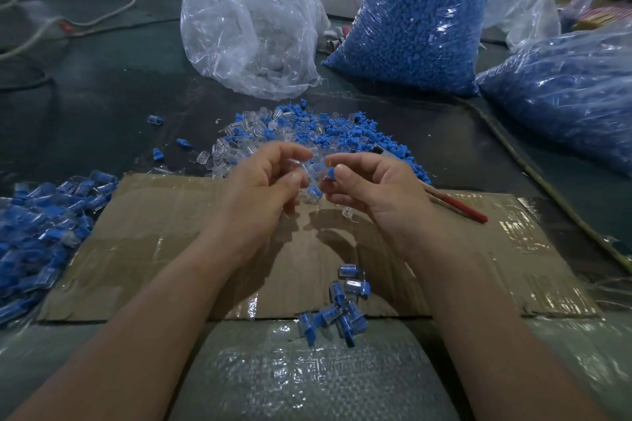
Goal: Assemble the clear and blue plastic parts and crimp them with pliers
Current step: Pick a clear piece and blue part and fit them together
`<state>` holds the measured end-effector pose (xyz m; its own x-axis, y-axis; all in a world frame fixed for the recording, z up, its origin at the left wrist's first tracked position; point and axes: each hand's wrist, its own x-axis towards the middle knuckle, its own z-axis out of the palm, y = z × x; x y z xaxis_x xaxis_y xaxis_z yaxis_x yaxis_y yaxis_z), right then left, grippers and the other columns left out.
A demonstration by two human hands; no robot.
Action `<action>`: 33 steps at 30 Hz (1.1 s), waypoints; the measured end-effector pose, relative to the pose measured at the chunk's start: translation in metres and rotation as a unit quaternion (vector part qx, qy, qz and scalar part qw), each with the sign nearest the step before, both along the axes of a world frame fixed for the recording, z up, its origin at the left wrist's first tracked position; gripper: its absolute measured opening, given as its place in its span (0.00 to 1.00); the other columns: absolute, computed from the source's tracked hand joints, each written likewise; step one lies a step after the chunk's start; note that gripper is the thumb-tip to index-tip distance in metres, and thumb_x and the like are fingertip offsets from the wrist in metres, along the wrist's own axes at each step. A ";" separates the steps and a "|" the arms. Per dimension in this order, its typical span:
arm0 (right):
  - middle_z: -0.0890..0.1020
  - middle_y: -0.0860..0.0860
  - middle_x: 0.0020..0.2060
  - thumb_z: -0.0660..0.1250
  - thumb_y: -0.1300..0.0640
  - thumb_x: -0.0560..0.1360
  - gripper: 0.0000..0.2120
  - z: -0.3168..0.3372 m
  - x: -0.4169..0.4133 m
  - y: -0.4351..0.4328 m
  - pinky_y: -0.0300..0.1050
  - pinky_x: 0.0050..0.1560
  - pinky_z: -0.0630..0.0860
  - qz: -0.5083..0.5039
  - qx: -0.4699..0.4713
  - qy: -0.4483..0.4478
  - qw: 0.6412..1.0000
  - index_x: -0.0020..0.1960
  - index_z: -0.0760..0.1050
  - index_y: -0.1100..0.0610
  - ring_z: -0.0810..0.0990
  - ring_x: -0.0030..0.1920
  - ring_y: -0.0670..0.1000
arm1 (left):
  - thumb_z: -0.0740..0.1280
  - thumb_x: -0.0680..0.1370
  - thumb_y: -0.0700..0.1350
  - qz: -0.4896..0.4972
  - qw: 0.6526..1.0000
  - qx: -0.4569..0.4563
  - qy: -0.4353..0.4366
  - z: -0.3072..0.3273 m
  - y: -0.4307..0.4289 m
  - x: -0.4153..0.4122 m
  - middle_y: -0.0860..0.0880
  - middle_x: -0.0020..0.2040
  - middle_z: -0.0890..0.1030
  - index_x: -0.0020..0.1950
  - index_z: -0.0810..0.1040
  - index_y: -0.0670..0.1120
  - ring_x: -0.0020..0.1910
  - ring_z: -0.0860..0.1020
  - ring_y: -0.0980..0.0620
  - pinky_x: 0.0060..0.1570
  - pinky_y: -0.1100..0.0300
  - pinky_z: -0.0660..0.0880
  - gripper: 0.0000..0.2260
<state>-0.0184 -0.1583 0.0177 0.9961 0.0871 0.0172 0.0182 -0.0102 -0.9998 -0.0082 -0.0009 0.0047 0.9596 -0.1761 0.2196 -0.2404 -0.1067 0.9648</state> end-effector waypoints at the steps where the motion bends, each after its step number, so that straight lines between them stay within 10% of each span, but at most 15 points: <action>1: 0.84 0.48 0.36 0.65 0.62 0.72 0.06 0.000 0.000 0.001 0.35 0.42 0.78 0.005 -0.007 -0.002 1.000 0.46 0.77 0.53 0.83 0.40 0.45 | 0.59 0.78 0.35 -0.003 1.000 -0.009 0.009 0.000 -0.001 -0.001 0.54 0.31 0.78 0.46 0.76 0.52 0.28 0.73 0.61 0.29 0.70 0.72 0.13; 33: 0.83 0.38 0.38 0.71 0.69 0.67 0.17 -0.007 -0.003 0.001 0.31 0.44 0.76 0.058 -0.133 -0.182 0.973 0.44 0.80 0.47 0.82 0.43 0.40 | 0.69 0.66 0.31 -0.042 0.982 -0.098 0.158 0.008 0.002 0.000 0.46 0.28 0.81 0.37 0.79 0.39 0.26 0.79 0.53 0.27 0.66 0.76 0.05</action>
